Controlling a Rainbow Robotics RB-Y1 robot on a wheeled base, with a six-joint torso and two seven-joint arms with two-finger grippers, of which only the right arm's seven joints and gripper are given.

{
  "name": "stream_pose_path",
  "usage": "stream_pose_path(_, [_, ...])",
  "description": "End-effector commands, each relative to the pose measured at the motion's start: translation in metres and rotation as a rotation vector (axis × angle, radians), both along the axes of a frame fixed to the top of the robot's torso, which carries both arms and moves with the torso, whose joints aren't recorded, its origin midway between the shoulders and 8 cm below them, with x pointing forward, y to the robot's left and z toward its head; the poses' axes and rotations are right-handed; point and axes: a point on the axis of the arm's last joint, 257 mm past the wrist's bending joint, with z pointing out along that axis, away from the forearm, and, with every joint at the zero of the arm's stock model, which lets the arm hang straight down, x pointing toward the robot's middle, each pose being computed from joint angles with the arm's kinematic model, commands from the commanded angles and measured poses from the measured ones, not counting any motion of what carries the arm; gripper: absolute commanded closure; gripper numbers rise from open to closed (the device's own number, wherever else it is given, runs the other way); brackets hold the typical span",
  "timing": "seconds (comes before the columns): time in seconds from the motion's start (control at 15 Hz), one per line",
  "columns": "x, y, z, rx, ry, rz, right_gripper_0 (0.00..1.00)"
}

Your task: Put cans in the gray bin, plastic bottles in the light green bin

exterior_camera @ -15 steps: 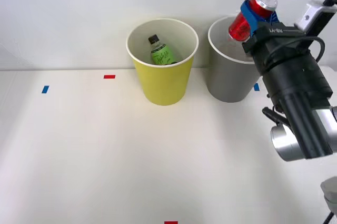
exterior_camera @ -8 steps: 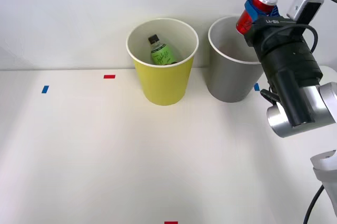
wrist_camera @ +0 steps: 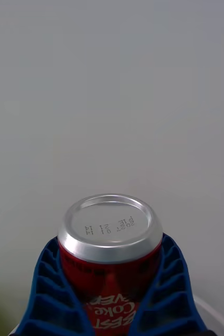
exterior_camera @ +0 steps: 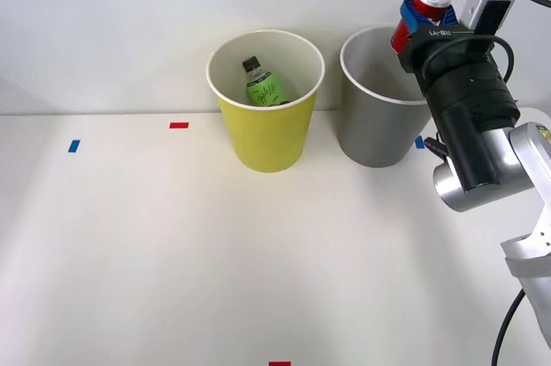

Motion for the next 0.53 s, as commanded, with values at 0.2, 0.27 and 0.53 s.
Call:
stream_pose_path(0.2, [-0.001, 0.008, -0.003, -0.034, -0.001, 0.006, 0.00])
stream_pose_path(0.27, [-0.001, 0.013, -0.004, -0.036, 0.001, 0.015, 0.00])
stream_pose_path(0.53, [-0.001, 0.017, 0.001, -0.039, -0.009, 0.021, 0.00])
